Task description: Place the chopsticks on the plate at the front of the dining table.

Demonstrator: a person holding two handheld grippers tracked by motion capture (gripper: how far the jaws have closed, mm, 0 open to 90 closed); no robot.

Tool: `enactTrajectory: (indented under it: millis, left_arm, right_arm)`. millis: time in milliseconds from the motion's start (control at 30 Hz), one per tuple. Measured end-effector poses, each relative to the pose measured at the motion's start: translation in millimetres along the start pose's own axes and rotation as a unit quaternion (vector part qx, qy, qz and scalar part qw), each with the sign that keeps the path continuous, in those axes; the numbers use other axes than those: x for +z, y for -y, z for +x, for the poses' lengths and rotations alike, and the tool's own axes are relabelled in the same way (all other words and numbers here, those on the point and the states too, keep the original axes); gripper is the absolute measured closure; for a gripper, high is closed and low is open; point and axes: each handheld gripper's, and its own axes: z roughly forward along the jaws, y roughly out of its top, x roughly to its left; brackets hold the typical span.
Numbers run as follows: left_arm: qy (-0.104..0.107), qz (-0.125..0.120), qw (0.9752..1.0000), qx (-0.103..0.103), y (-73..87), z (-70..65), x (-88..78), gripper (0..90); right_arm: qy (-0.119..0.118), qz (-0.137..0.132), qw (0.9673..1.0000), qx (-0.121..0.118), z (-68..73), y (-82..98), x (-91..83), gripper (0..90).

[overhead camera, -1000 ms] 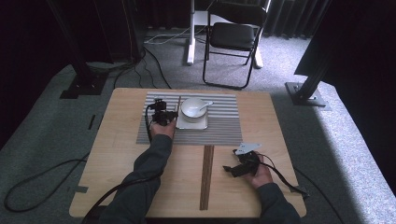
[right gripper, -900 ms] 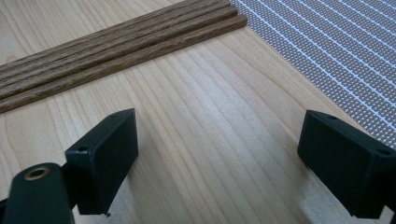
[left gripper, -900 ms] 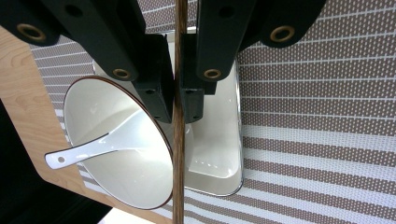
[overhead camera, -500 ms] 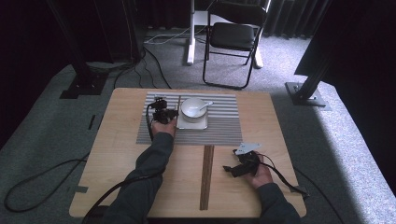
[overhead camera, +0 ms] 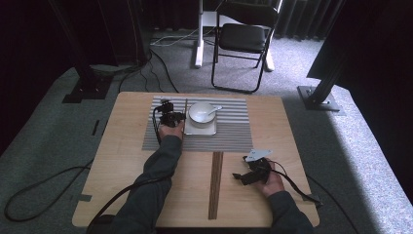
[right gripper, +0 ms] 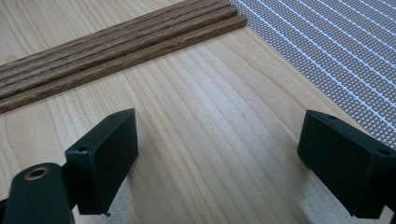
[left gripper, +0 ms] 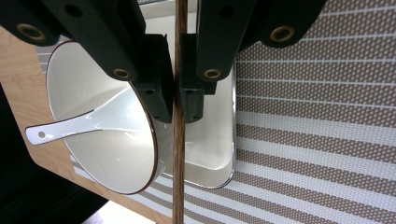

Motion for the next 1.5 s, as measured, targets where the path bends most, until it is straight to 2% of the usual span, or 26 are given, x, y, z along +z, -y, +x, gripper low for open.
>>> enactTrajectory:
  millis: [567, 833, 1500]
  left_arm:
    - [0.01, 0.015, 0.9995, -0.025, -1.4, 7.4, 21.5, 84.3]
    - [0.013, 0.024, 0.9994, -0.022, -3.8, 10.8, 29.2, 84.3]
    - [0.021, 0.022, 0.9982, -0.053, -3.9, 16.6, 41.0, 84.2]
  right_arm:
    - [0.0, 0.0, 1.0, 0.0, 0.0, 0.0, 0.0, 11.6]
    - [0.0, 0.0, 1.0, 0.0, 0.0, 0.0, 0.0, 11.6]
    - [0.0, 0.0, 1.0, 0.0, 0.0, 0.0, 0.0, 11.6]
